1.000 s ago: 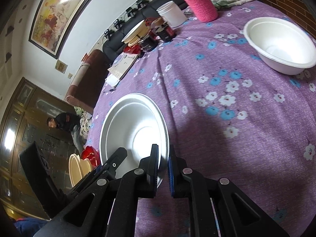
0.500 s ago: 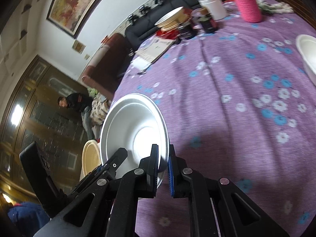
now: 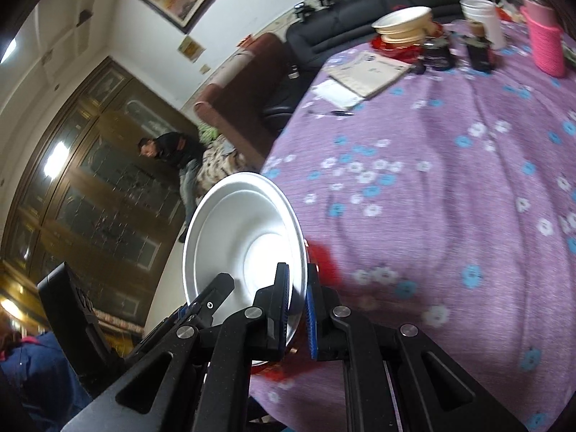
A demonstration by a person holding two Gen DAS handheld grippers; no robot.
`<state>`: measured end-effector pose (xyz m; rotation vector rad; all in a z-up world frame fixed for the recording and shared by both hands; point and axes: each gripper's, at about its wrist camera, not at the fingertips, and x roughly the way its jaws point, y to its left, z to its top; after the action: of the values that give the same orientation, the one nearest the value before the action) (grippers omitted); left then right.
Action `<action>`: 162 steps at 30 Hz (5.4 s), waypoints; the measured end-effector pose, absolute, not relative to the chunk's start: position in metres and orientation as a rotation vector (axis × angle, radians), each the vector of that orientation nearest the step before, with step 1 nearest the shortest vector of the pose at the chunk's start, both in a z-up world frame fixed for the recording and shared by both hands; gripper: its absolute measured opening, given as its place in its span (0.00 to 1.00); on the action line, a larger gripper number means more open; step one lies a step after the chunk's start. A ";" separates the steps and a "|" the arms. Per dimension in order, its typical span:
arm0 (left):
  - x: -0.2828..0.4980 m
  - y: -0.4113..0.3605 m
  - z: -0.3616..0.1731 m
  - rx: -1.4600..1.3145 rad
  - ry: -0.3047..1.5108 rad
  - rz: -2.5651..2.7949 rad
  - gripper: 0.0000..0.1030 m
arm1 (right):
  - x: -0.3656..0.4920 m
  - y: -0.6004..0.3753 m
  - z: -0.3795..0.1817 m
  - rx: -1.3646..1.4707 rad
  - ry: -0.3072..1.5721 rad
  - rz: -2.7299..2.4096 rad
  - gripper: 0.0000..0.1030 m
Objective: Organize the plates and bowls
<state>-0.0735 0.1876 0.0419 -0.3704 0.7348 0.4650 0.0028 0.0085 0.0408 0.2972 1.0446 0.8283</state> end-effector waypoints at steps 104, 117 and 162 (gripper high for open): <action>-0.114 0.236 0.012 -0.456 0.756 0.635 0.57 | -0.026 0.080 0.018 0.116 1.084 0.877 0.13; -0.118 0.224 0.035 -0.441 0.674 0.647 0.74 | -0.024 0.070 0.022 0.213 1.076 0.949 0.70; 0.076 -0.090 -0.004 -0.110 0.928 -0.200 0.79 | 0.014 -0.344 -0.006 0.685 0.851 0.115 1.00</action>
<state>0.0761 -0.0898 -0.0039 -0.1096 0.9276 -0.2004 0.0143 -0.3439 -0.0058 0.6855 0.8506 0.1152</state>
